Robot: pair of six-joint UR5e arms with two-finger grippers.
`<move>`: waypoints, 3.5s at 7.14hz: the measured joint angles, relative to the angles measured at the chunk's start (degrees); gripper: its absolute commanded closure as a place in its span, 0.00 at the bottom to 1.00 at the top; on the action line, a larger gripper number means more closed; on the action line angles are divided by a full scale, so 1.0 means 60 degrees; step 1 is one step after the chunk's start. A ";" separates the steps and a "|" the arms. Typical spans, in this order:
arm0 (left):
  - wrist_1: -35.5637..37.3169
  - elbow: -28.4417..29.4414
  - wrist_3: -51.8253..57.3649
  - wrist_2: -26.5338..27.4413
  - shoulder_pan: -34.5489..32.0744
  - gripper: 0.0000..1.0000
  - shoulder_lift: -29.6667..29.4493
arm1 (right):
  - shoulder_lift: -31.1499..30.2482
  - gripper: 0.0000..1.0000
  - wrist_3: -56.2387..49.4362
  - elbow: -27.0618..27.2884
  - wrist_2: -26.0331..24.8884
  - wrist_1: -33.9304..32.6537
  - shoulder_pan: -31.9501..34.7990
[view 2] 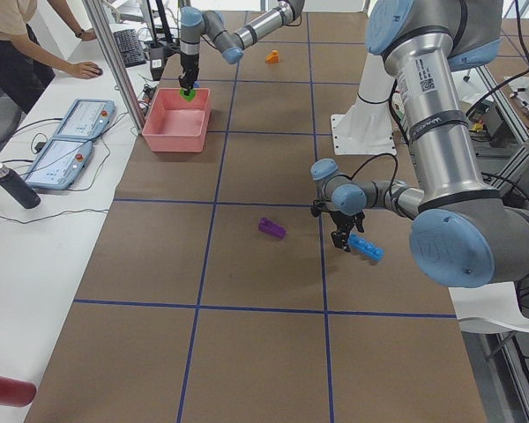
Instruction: Put all blocks into box
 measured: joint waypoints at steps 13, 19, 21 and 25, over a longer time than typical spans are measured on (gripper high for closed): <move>-0.0020 -0.0439 -0.0867 -0.0021 -0.0537 1.00 -0.0291 | -0.3306 0.00 -0.0628 0.3468 0.2898 0.0333 0.1756; 0.3152 -0.0008 -0.2214 -0.0095 -0.4990 1.00 -0.6741 | -0.7100 0.00 -0.3170 0.5635 0.3202 0.0353 0.2213; 0.3459 0.2235 -0.3139 -0.0083 -0.5289 1.00 -0.9830 | -0.8021 0.00 -0.4918 0.5963 0.3194 0.0352 0.2425; -0.0704 0.8805 -0.5938 0.0540 -0.5579 1.00 -1.4226 | -0.9394 0.00 -0.6961 0.6713 0.3158 0.0328 0.2397</move>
